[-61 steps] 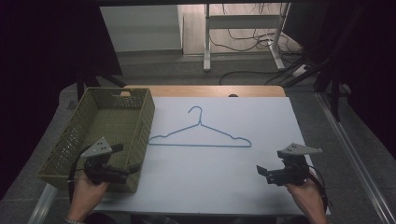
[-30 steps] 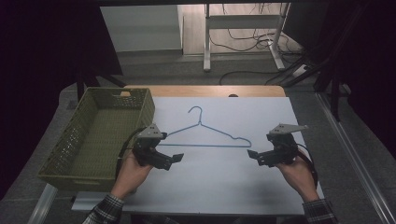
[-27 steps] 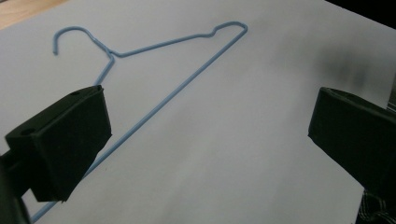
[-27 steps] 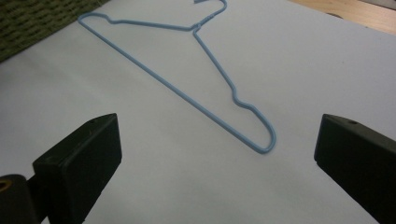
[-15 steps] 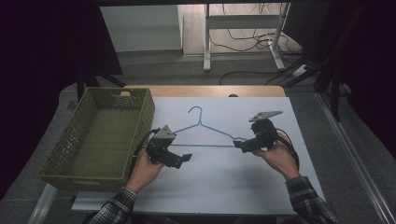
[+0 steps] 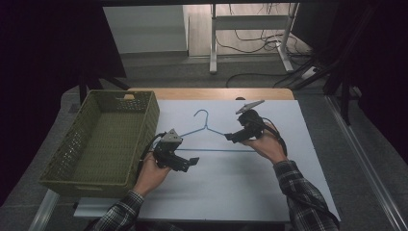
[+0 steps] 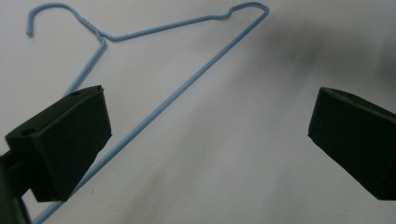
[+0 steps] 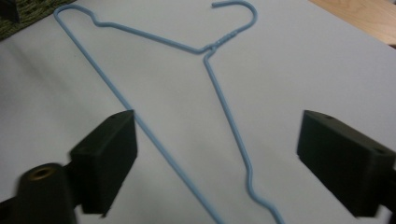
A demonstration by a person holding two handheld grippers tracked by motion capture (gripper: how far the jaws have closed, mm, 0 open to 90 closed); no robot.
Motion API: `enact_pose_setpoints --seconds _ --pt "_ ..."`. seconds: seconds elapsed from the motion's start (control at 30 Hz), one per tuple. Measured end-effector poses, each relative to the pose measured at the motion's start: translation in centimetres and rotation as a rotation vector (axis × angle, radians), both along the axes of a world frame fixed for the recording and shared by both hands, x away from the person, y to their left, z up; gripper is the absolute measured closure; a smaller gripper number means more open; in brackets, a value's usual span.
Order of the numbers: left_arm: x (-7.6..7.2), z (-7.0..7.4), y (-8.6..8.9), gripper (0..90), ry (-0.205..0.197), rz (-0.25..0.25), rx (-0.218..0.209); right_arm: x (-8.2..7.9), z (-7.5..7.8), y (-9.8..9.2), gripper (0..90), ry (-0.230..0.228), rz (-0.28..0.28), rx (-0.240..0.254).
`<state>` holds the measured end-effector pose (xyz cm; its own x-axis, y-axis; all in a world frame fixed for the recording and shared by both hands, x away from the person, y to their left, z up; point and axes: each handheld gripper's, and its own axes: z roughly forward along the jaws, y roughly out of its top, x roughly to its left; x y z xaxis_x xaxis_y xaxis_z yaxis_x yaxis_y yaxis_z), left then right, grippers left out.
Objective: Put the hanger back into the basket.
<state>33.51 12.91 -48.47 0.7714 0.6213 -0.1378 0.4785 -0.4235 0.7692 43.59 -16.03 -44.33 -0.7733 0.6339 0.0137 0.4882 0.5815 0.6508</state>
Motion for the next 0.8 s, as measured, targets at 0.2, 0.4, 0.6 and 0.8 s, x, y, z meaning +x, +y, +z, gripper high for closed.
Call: enact_pose_setpoints --seconds 0.2,0.4,0.6,0.8 --pt "-0.2 -0.9 -0.4 0.0 0.013 -0.005 0.039 2.1 -1.5 1.9 43.8 -0.020 0.073 -0.049" --pt "-0.1 -0.9 -0.3 0.0 0.018 0.015 0.027 4.0 -3.3 3.3 61.5 0.033 0.116 -0.089" --pt "0.1 -1.2 0.1 0.0 0.029 0.032 0.029 5.5 -4.9 4.2 69.9 0.048 0.156 -0.119" --pt "0.1 -1.2 0.1 0.0 0.040 0.038 0.021 6.7 -5.9 4.8 76.7 0.055 0.182 -0.125"
